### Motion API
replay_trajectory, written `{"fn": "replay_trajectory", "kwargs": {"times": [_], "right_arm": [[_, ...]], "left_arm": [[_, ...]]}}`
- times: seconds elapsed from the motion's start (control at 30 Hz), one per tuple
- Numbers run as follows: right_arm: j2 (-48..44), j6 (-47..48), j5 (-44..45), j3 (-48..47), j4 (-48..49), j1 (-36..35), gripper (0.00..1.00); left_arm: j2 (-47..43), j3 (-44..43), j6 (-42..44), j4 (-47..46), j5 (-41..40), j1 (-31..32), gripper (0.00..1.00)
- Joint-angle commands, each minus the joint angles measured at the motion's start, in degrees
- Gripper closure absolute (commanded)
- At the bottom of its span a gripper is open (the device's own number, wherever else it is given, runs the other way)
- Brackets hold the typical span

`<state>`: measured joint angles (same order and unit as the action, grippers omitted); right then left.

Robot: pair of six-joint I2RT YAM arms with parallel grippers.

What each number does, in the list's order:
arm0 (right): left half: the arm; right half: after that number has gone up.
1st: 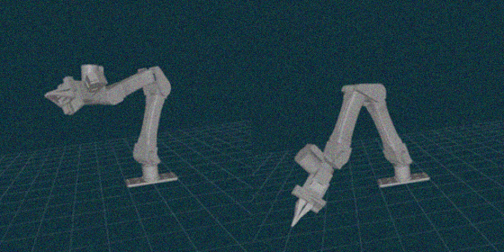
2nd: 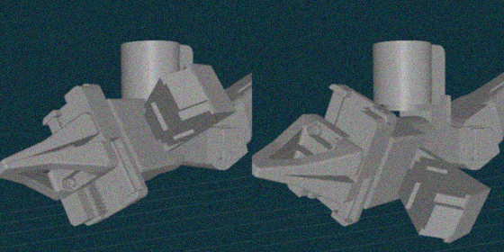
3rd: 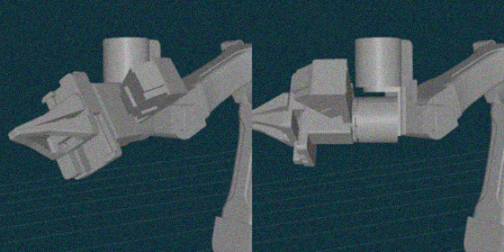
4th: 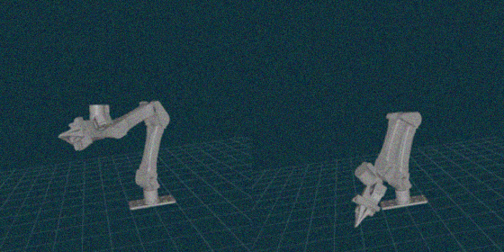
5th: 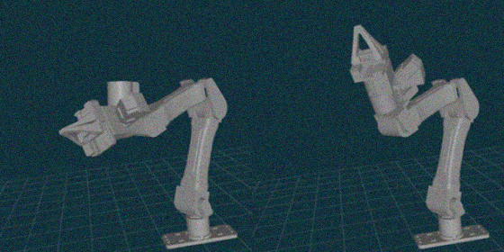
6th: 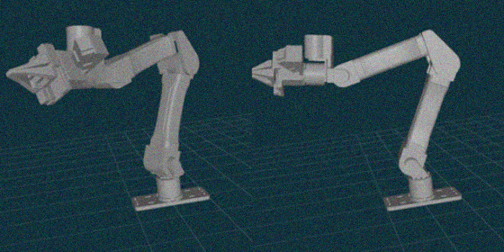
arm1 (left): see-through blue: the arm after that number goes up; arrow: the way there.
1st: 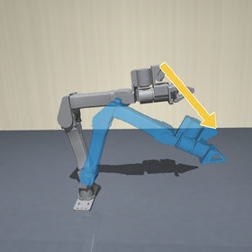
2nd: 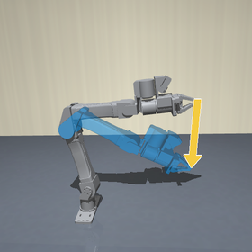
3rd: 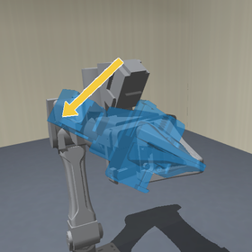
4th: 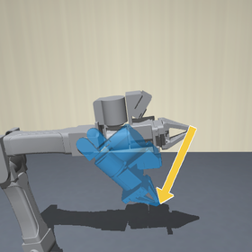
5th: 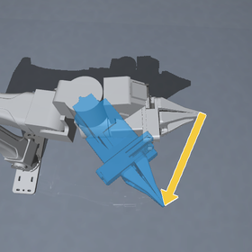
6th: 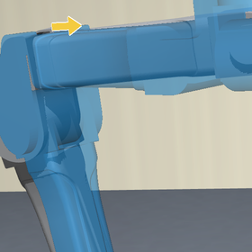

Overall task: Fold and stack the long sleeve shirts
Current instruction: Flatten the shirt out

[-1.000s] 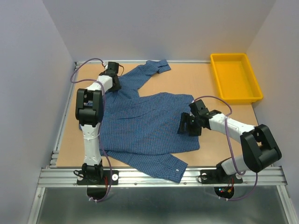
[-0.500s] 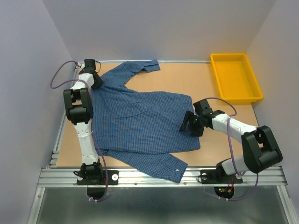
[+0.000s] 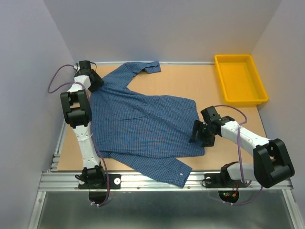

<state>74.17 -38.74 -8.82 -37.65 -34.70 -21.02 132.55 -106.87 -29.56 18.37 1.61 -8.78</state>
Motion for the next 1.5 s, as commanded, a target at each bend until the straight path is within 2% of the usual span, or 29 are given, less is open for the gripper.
{"fn": "replay_trajectory", "kwargs": {"times": [0.0, 0.03, 0.07, 0.1, 0.17, 0.27, 0.37, 0.53, 0.67, 0.9, 1.07, 1.3, 1.43, 1.47], "right_arm": [[-2.98, 5.24, 2.31, -7.59, -6.79, 0.45, 0.23], [-1.94, 8.13, 3.36, -12.49, -6.79, 0.45, 0.23], [-1.93, 9.98, 3.98, -12.54, -6.79, 0.45, 0.23], [0.25, 13.13, 5.12, -18.11, -6.70, 0.45, 0.23], [5.60, 16.14, 10.19, -26.28, -6.70, 0.45, 0.25], [11.59, 20.63, 14.70, -34.05, -6.35, 1.50, 0.27], [18.10, 26.16, 9.55, -41.79, -2.32, 4.14, 0.28], [28.89, 35.99, 8.56, -52.68, 4.19, 5.36, 0.30], [36.10, 40.56, -0.47, -57.78, 7.01, 7.48, 0.33], [44.47, 49.71, -9.19, -62.19, 6.84, 7.66, 0.35], [47.29, 51.48, -14.46, -61.05, 6.75, 7.66, 0.35], [50.90, 51.22, -17.02, -60.09, 6.75, 7.39, 0.37], [50.90, 51.66, -16.41, -59.91, 6.57, 7.30, 0.48], [50.90, 51.57, -16.67, -59.91, 6.57, 7.30, 0.58]], "left_arm": [[-9.22, 6.04, 1.61, 0.27, 3.31, 0.42, 0.32], [-13.24, 8.84, 2.13, 0.00, 3.32, 1.56, 0.25], [-15.46, 8.87, 2.14, 0.00, 3.32, 2.26, 0.25], [-17.57, 12.26, 2.75, -0.35, 3.40, 3.14, 0.18], [-23.96, 17.71, 3.46, -0.01, 3.23, 6.56, 0.10], [-31.55, 23.44, 4.95, 1.22, 2.36, 12.63, 0.09], [-37.60, 32.14, 4.78, 1.32, 3.40, 18.85, 0.09], [-41.32, 42.17, 4.78, 1.84, 5.34, 28.19, 0.11], [-41.15, 47.27, 4.51, 1.49, 6.04, 33.03, 0.14], [-41.94, 54.91, 4.16, 0.00, 8.85, 34.53, 0.14], [-42.99, 57.74, 4.51, 0.35, 10.52, 34.53, 0.15], [-44.40, 61.43, 4.60, 0.44, 10.88, 34.53, 0.15], [-45.36, 62.66, 4.43, 0.00, 10.79, 34.53, 0.15], [-45.45, 62.66, 4.42, 0.00, 10.79, 34.53, 0.15]]}}
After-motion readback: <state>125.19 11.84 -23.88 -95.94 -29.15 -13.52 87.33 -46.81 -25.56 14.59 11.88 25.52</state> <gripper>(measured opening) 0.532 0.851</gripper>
